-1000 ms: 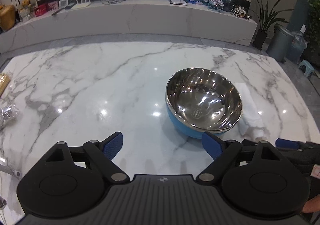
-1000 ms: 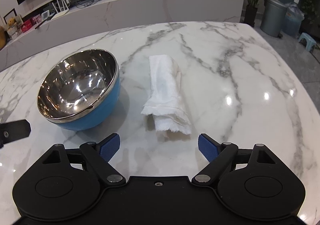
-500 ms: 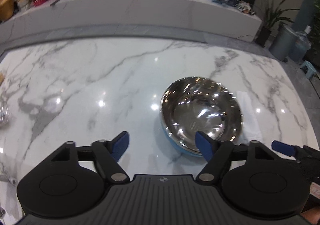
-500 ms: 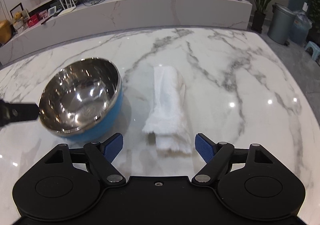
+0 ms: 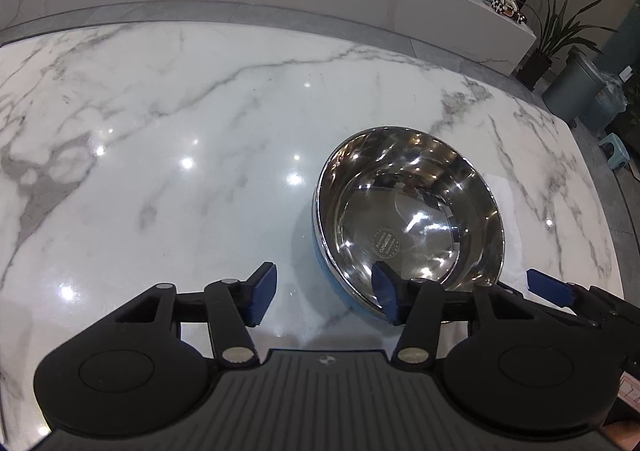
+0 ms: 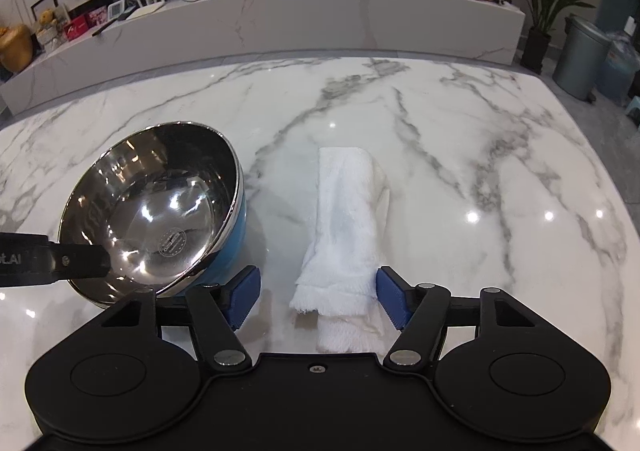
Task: Clean bowl
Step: 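Grasp the blue bowl rim with the left gripper while the right gripper approaches the white towel, then close the right gripper on the white towel and lift it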
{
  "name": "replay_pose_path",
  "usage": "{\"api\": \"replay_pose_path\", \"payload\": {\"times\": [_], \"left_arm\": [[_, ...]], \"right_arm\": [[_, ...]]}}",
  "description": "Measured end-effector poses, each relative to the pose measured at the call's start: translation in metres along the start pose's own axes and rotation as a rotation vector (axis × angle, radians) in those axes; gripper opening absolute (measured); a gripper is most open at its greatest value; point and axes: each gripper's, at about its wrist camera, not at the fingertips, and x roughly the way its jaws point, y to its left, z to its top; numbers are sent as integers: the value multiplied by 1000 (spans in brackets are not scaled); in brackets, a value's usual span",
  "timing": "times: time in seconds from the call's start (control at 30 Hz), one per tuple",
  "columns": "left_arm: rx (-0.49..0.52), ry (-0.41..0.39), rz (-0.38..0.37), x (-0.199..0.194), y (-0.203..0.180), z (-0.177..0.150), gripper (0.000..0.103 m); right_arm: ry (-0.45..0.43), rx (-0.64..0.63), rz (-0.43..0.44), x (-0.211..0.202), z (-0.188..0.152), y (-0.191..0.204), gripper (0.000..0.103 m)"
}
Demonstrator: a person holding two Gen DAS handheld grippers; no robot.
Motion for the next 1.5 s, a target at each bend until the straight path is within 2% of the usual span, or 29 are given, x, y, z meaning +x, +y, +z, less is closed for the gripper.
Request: {"api": "replay_pose_path", "payload": {"times": [0.17, 0.23, 0.3, 0.37, 0.47, 0.67, 1.13, 1.27, 1.5], "left_arm": [[2, 3, -24, 1, -1, -2, 36], [12, 2, -20, 4, -5, 0, 33], [15, 6, -16, 5, -5, -2, 25], [18, 11, -13, 5, -5, -3, 21], [23, 19, -8, 5, -4, -4, 18], [46, 26, -2, 3, -7, -6, 15], [126, 22, 42, -12, -12, -15, 10], [125, 27, 34, -15, -7, -16, 11], [118, 40, 16, -16, -2, -17, 11]], "right_arm": [[4, -3, 4, 0, 1, -1, 42], [5, -4, 6, 0, 1, -2, 37], [7, -5, 8, 0, 1, -3, 28], [9, -6, 10, 0, 2, -3, 22], [11, -8, 13, -1, 2, -4, 17], [12, -11, 23, -4, 2, -5, 15], [-114, -53, 166, -81, 7, 15, 14], [-135, -67, 213, -96, 11, 22, 10], [-105, -19, 154, -82, 12, 8, 12]]}}
